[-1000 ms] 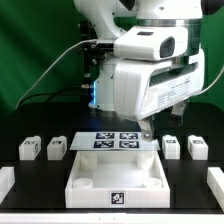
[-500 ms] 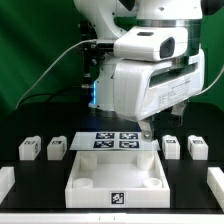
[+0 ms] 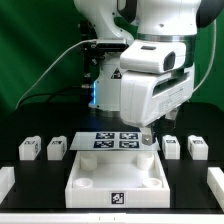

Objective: Assemble one leg

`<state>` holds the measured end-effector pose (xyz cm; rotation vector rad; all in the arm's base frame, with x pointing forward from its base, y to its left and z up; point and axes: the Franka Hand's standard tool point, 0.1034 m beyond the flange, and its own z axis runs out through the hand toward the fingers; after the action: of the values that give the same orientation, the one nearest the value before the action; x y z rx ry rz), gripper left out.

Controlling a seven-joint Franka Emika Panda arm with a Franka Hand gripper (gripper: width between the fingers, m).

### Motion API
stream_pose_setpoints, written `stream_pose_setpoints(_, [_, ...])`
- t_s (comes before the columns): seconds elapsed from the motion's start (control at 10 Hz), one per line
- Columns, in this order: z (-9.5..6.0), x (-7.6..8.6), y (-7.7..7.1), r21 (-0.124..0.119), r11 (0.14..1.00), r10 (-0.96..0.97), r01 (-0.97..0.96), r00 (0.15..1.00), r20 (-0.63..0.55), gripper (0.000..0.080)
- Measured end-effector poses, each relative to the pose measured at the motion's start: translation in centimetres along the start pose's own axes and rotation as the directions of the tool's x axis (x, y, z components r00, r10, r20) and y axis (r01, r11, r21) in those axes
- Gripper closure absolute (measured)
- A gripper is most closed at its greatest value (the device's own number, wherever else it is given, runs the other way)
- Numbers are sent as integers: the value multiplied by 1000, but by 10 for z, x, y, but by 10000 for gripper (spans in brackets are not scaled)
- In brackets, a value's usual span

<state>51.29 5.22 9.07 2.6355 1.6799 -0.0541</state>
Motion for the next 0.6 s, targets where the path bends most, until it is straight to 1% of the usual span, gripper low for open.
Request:
stream_pose_setpoints(0.1, [3,-14,-5,-12,987,-158,158,987,-6,150])
stream_pose_setpoints(0.2, [6,-28,-5,-34,951,-309,309,951,-13,150])
stream_pose_setpoints(0.3, [10,-38,-4,-54,907,-420,418,908,-15,150])
stream_pose_setpoints(0.4, [10,-39,-4,-51,879,-474,473,880,-6,150])
stream_pose_setpoints(0.6, [11,-39,-4,-49,881,-471,471,882,-6,150])
